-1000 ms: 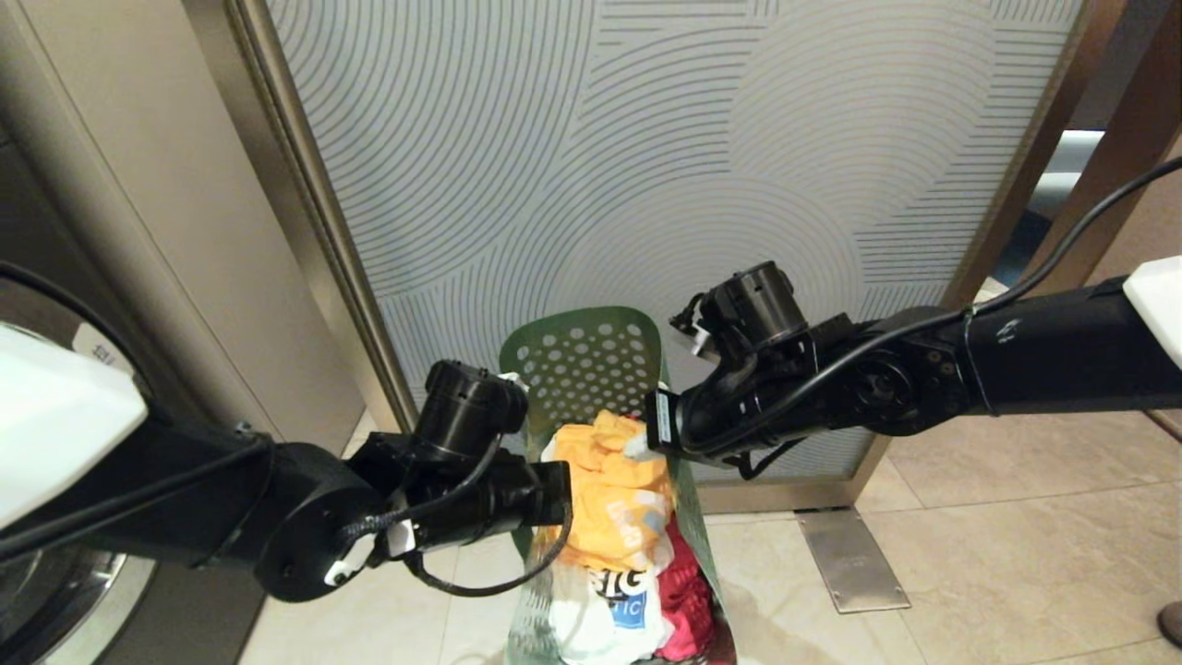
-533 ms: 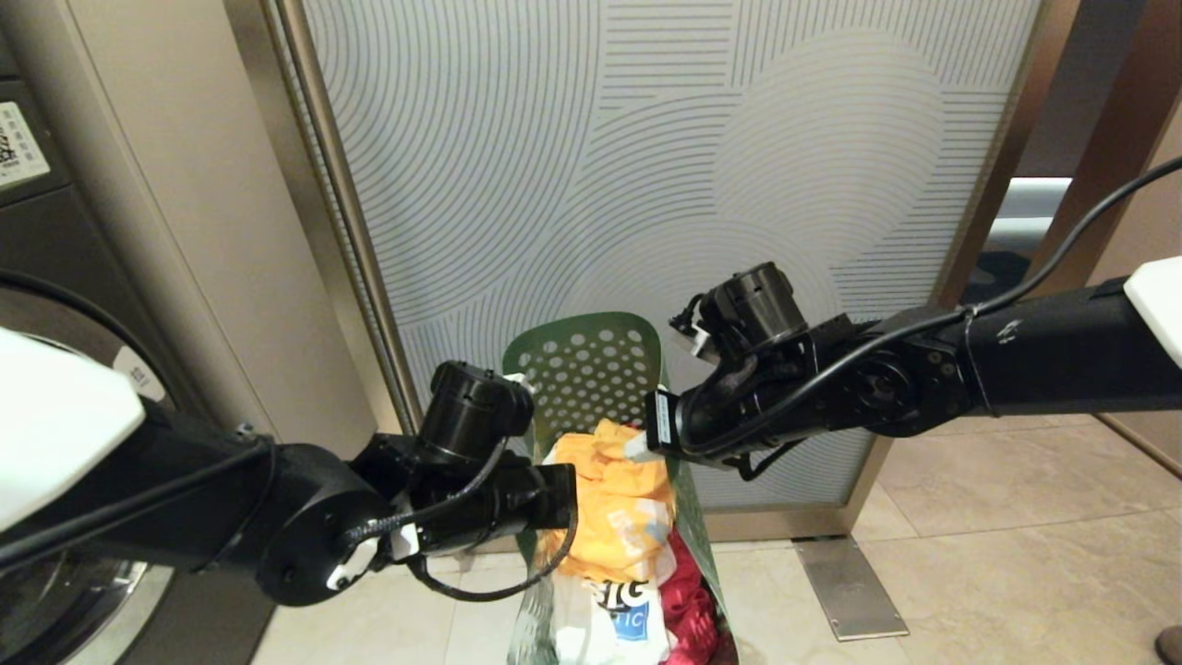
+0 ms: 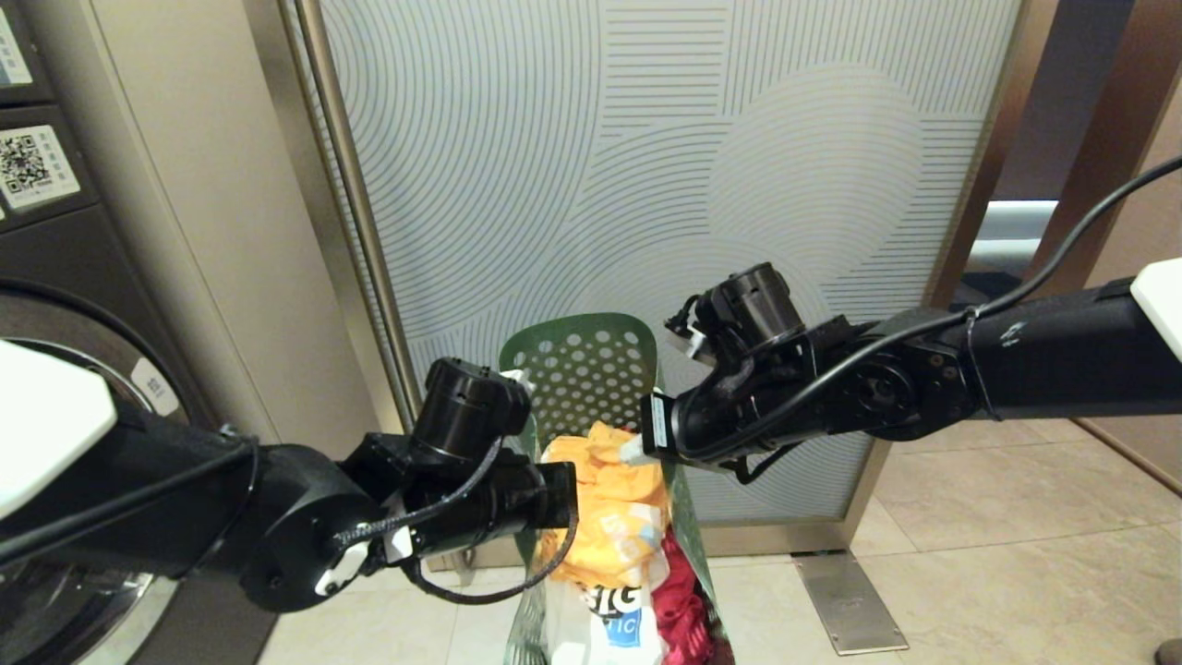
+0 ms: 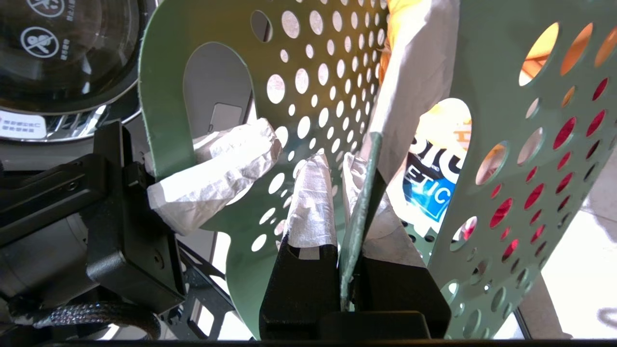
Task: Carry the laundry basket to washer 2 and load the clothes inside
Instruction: Pick up the clothes basket and put it beside the washing machine
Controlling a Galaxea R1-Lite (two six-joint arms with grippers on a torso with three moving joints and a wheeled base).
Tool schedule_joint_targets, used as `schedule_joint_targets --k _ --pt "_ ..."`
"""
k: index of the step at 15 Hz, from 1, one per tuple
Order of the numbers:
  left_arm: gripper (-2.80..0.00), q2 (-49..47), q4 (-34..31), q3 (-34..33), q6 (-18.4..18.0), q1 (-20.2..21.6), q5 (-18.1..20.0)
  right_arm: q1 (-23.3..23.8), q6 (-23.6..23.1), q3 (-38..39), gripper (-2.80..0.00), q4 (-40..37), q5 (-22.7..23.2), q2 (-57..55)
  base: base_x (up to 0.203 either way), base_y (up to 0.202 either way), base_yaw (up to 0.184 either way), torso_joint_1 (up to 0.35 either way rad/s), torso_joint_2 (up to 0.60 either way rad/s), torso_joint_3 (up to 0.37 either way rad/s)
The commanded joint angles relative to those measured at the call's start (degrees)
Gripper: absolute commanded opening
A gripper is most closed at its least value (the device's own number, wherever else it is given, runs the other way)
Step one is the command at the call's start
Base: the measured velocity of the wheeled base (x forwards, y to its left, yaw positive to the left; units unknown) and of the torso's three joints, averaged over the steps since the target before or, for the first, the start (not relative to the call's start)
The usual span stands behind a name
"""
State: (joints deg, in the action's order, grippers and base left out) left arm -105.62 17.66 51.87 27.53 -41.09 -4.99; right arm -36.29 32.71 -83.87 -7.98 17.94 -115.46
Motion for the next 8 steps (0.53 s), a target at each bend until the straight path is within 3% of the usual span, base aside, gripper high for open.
schedule_joint_targets --k 1,6,8 --pt "-2.80 0.2 0.2 0.0 0.1 0.0 0.0 -0.2 0.2 0.0 -2.80 0.0 0.2 0.1 0.000 0.000 0.000 0.000 0.00 0.000" --pt "-2.80 0.3 0.2 0.0 0.4 -0.1 -0.1 -0.4 0.3 0.1 -2.80 -0.2 0.1 -0.2 0.000 0.000 0.000 0.000 0.00 0.000" --pt "-2.80 0.3 0.2 0.0 0.4 -0.2 -0.2 -0.5 0.2 0.2 -2.80 -0.2 0.1 0.0 0.005 -0.006 0.089 0.003 0.00 0.002"
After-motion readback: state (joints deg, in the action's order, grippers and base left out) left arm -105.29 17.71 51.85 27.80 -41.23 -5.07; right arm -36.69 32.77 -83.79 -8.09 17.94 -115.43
